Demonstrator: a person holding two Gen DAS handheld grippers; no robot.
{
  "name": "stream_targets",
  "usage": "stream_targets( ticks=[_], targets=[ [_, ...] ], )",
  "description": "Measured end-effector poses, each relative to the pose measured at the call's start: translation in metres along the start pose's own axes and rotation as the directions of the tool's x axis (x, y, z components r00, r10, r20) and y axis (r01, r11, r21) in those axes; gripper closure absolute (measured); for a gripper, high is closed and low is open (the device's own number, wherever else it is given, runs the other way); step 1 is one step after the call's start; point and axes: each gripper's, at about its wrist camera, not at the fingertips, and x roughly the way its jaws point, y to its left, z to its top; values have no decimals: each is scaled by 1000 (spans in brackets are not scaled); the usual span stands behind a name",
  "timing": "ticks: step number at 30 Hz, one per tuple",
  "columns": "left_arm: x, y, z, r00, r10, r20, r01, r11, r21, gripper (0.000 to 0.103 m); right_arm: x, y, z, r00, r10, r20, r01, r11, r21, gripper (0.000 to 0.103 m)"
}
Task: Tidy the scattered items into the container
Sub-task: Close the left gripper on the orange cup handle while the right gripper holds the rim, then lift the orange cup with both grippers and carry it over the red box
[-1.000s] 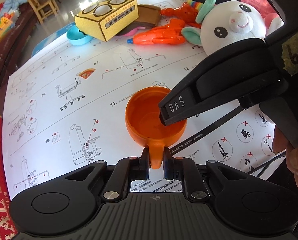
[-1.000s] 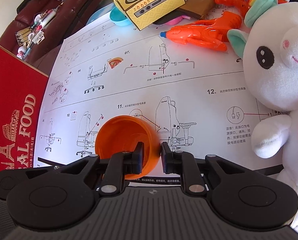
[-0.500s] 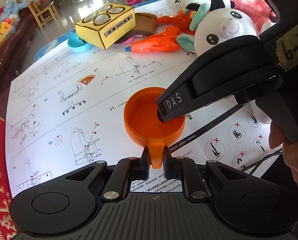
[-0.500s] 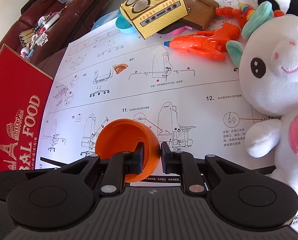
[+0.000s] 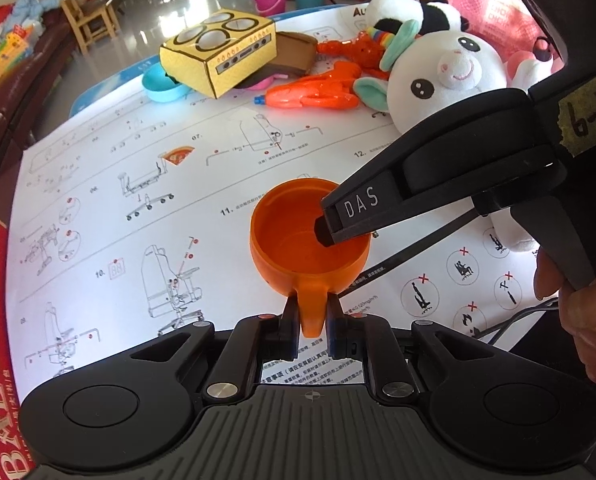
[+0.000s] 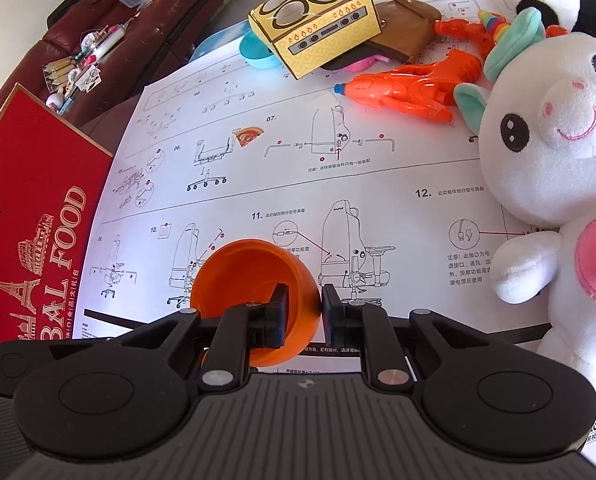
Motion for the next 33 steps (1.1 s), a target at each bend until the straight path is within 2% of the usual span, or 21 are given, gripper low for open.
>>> stream_targets(
  ticks=[10,19,27,33],
  targets=[
    [-14,0,-2,998,34,53,-35,999,14,95,-12,10,1,999,7,40,-6,999,-37,84],
    [-34,13,4,991,59,116,-57,998,-18,95,-29,32,11,996,13,92,-4,995,-97,84],
    [-61,27,11,976,83,203,-71,995,-64,95,-53,57,26,986,31,164,-3,986,-164,84],
    [-85,45,13,957,118,266,-90,989,-116,94,-69,84,35,978,51,204,-1,971,-239,83]
  ],
)
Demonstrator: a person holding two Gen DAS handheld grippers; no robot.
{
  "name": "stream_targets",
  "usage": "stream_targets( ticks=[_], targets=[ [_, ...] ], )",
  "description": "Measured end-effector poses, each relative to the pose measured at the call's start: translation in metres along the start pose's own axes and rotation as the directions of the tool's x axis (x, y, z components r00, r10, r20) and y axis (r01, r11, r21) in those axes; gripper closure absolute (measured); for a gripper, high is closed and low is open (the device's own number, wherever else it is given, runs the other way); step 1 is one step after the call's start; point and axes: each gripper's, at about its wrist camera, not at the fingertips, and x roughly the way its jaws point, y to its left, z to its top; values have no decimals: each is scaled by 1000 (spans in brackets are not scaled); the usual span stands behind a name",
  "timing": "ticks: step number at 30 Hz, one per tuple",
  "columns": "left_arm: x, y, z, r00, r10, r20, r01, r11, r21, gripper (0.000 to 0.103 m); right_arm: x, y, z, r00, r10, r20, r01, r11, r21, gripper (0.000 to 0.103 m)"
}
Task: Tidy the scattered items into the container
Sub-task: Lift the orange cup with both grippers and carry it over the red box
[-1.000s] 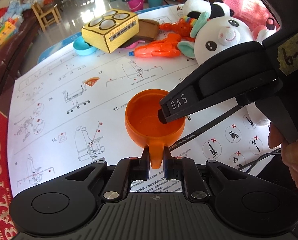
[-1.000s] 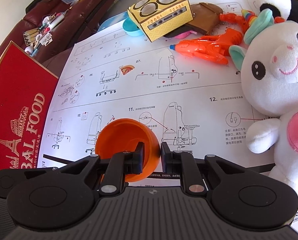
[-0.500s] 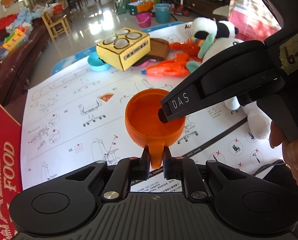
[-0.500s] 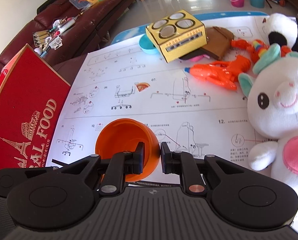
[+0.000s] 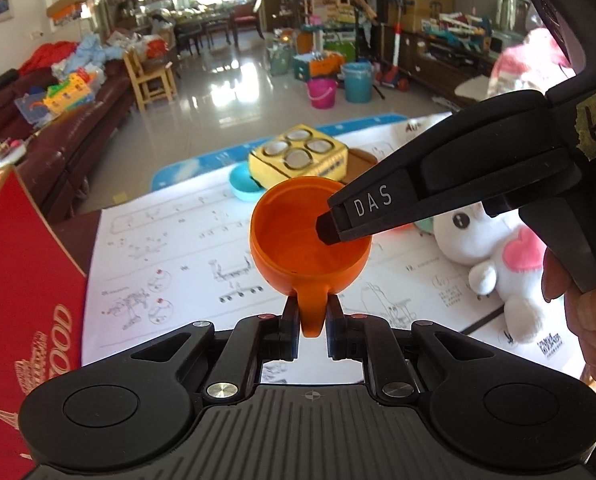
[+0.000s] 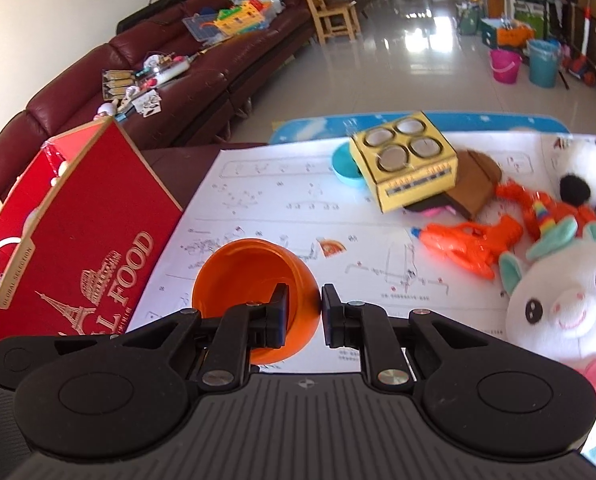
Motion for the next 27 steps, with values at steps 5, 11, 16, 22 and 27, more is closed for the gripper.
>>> stream_targets(
  ticks=[5,11,16,22,27],
  targets=[
    [-24,23,6,997,45,69,-41,997,-58,94,-9,34,22,999,30,37,-26,996,-90,83],
    [-64,66,10,980,138,141,-115,980,-162,94,-18,98,48,993,97,74,-77,968,-238,83],
    [-106,108,3,951,262,161,-212,938,-276,94,-19,166,62,977,200,74,-160,917,-366,83],
    [-163,151,-17,899,416,136,-333,852,-403,93,-19,260,67,938,346,26,-284,809,-514,82],
    [-194,179,-40,858,509,74,-419,775,-473,93,-16,323,58,900,434,-46,-378,722,-580,82]
  ],
)
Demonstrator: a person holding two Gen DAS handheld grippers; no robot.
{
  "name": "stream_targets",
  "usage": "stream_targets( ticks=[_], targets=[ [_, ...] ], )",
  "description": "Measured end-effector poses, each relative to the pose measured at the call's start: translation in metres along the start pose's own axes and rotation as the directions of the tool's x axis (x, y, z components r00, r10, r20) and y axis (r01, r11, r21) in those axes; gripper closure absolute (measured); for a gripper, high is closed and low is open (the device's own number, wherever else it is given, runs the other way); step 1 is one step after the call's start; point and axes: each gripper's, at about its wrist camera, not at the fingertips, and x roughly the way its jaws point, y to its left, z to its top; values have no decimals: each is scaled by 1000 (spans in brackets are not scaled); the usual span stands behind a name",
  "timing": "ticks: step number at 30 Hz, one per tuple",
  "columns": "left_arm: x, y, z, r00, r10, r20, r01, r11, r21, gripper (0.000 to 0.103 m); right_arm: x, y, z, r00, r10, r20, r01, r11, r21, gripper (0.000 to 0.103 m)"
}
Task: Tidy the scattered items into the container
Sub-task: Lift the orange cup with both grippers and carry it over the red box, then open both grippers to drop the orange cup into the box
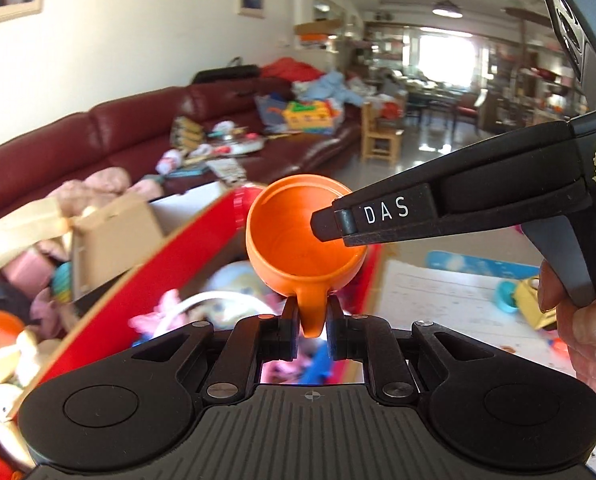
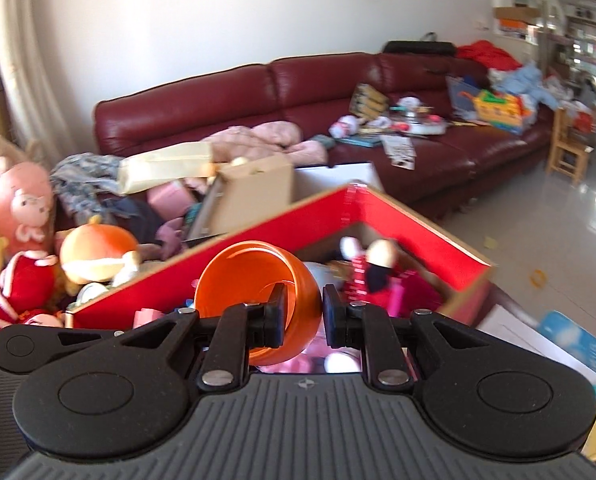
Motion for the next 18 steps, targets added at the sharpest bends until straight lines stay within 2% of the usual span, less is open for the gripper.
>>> stream_targets(
  ticks=[2,3,4,5,6,8,10,14,18],
  targets=[
    [0,14,-3,999,32,-19,-32,999,-26,93,16,15,4,999,37,-22,-38,999,-19,78],
    [2,19,-4,998,41,-38,-42,998,-40,81,25,21,5,998,48,-42,-49,998,-32,74],
    [6,29,-8,996,42,-76,-47,997,-55,70,36,28,5,995,59,-79,-63,997,-53,46],
    [10,36,-11,993,49,-110,-58,996,-74,49,45,33,4,993,45,-109,-53,997,-63,12],
    [12,42,-15,989,59,-135,-73,992,-99,21,50,35,2,993,25,-119,-33,997,-71,5],
    [11,52,-23,985,76,-153,-97,986,-136,5,46,37,-6,995,10,-104,-18,996,-84,6],
    [9,60,-28,983,80,-164,-104,984,-146,5,44,32,-10,993,25,-116,-32,997,-63,6],
    [10,74,-34,978,84,-190,-118,978,-175,4,45,16,-15,990,2,-140,1,1000,17,5],
    [19,76,-35,976,92,-199,-123,981,-153,2,49,3,-21,984,-10,-177,25,997,78,5]
  ],
)
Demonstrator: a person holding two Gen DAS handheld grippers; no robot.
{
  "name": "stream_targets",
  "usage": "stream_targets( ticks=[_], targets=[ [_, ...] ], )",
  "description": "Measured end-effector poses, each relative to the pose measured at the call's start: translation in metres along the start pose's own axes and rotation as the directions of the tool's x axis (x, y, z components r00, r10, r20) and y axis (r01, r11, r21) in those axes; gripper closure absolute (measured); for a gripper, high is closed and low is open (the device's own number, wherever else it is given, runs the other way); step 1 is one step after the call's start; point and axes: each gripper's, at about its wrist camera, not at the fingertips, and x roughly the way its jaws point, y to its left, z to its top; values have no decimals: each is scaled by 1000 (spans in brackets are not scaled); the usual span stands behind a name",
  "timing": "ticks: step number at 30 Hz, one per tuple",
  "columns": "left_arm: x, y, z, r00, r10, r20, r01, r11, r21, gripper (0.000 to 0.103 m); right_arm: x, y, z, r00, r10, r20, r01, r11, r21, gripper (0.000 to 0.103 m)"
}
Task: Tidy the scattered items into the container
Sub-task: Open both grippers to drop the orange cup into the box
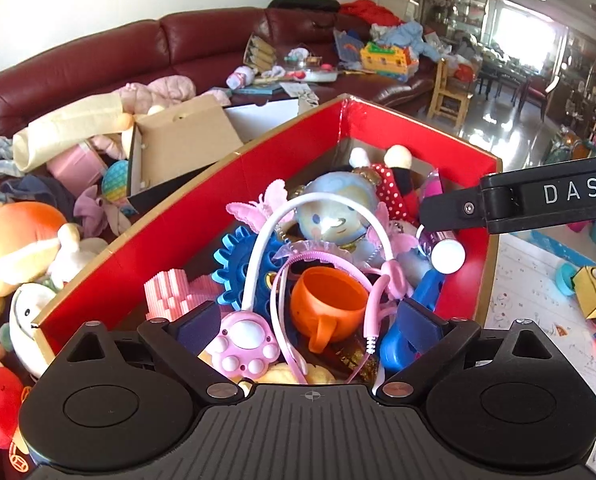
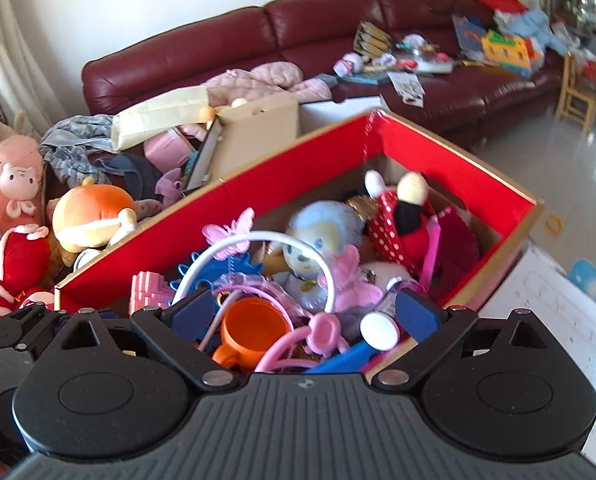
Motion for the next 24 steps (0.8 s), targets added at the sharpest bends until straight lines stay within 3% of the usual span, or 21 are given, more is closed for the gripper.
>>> stream_targets(
  ticks=[8,24],
  targets=[
    [7,-11,-1,999,40,-8,-39,995,91,2,6,0,-9,999,-3,-35,3,1000,1,5],
    [6,-16,-4,997,82,-7,-80,984,157,1,1,-3,-16,999,-19,-50,19,1000,-12,4]
  ],
)
